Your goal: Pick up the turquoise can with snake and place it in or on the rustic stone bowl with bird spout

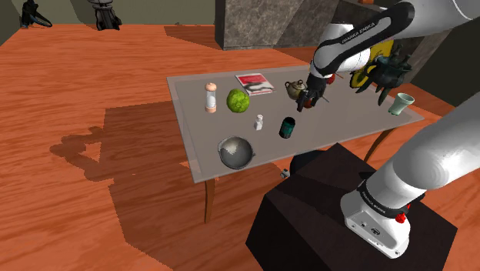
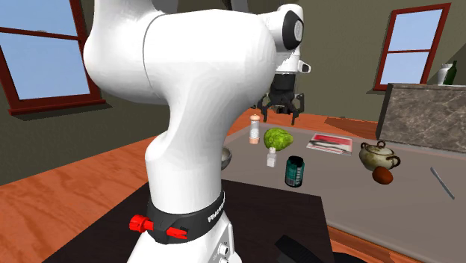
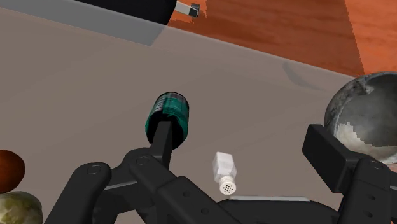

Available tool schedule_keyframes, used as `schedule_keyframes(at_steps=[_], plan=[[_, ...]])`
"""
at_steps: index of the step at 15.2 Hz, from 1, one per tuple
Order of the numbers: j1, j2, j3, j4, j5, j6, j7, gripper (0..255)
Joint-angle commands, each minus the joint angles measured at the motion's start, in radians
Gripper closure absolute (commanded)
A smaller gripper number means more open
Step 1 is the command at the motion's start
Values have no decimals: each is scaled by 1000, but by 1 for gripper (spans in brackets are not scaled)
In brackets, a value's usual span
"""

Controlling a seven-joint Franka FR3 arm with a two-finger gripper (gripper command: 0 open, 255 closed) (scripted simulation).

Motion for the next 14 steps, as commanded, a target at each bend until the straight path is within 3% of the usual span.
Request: schedule_keyframes(at_steps=[1, 6, 14], plan=[[2, 99, -13, 31, 25, 70, -34, 0], [-17, 313, -21, 115, 114, 199, -137, 0], [-103, 611, 35, 295, 229, 318, -266, 0]])
